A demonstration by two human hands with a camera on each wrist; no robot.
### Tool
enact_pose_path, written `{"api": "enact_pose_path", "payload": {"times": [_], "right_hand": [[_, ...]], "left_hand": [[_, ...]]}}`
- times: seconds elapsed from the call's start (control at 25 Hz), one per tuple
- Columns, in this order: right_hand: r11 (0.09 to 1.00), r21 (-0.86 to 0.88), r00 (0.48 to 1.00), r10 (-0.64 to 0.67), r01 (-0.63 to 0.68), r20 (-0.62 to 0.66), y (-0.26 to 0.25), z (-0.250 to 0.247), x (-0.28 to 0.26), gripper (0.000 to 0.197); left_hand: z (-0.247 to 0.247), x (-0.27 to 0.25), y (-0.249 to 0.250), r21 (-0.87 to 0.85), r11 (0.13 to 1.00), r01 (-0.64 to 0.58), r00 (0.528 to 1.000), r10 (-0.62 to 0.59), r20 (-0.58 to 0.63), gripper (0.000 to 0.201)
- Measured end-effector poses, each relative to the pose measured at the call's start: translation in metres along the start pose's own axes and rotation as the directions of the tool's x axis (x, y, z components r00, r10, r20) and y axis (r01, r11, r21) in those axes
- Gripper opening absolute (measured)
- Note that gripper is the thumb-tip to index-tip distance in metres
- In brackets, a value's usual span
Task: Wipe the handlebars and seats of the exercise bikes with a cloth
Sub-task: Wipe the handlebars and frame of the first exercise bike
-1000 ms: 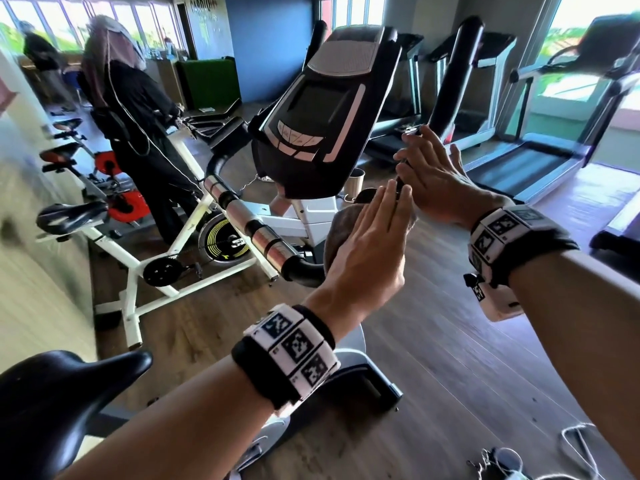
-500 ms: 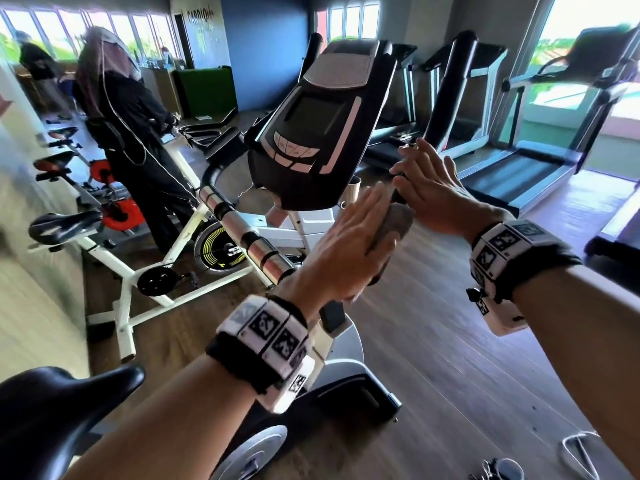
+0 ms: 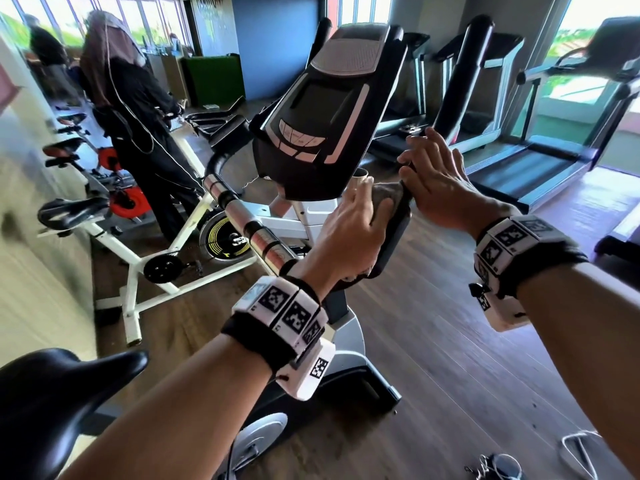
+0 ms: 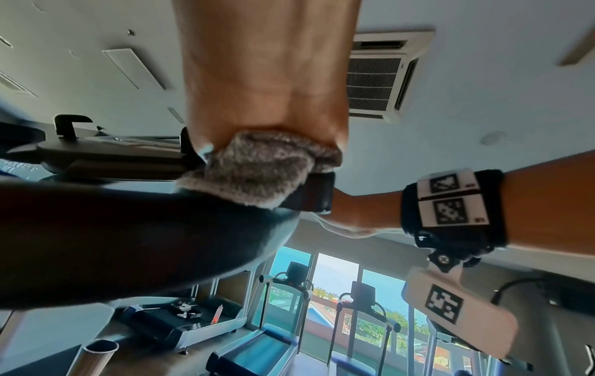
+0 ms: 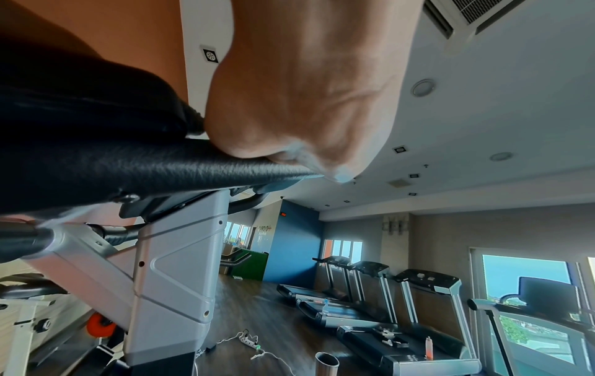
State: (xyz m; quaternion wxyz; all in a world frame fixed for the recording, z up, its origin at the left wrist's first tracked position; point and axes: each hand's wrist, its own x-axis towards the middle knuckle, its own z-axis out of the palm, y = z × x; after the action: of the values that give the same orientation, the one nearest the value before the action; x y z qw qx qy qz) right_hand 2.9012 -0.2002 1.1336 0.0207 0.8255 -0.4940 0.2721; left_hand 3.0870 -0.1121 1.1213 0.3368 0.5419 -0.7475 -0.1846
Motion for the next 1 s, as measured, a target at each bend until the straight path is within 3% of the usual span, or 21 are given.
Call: {"api": "enact_pose_path", "payload": {"times": [0.2, 0.36, 0.44, 0.64, 0.84, 0.92, 1.0], "right_hand": [[1.0, -0.003, 1.0, -0.008, 0.008, -0.018, 0.001, 0.004, 0.001, 0.042], [1.0, -0.012, 1.0, 0.003, -0.003, -0.026, 0.001, 0.003, 0.002, 0.049], [1.0, -0.024, 1.0, -0.002, 0.001, -0.019, 0.001, 0.003, 0.001, 0.051], [0.998, -0.06, 1.0, -0.026, 0.027, 0.01, 0.001, 0.003, 0.002, 0.065], [0.998, -0.055, 1.0, -0.02, 0.02, -0.001, 0.002, 0.002, 0.001, 0.05], [0.998, -0.059, 1.0, -0.011, 0.011, 0.007, 0.0, 0.001, 0.001, 0.047], [0.998, -0.057, 1.0, 0.007, -0.006, 0.011, -0.004, 0.0, 0.002, 0.04]], "left_hand": [[0.007, -0.027, -0.013, 0.039, 0.995, 0.089, 0.995, -0.087, -0.038, 0.061], [0.004, 0.017, 0.005, 0.024, 0.998, 0.06, 0.998, -0.06, -0.008, 0.051], [0.006, 0.023, 0.005, 0.024, 1.0, -0.006, 1.0, 0.006, 0.001, 0.055], [0.025, -0.029, -0.014, 0.144, 0.963, -0.23, 0.968, 0.241, -0.072, 0.068], [0.013, 0.007, -0.006, 0.096, 0.972, -0.215, 0.977, 0.212, 0.035, 0.07], [0.018, -0.006, -0.013, 0.104, 0.96, -0.26, 0.963, 0.265, -0.039, 0.07], [0.027, -0.035, -0.03, 0.132, 0.91, -0.394, 0.9, 0.411, -0.143, 0.065]]}}
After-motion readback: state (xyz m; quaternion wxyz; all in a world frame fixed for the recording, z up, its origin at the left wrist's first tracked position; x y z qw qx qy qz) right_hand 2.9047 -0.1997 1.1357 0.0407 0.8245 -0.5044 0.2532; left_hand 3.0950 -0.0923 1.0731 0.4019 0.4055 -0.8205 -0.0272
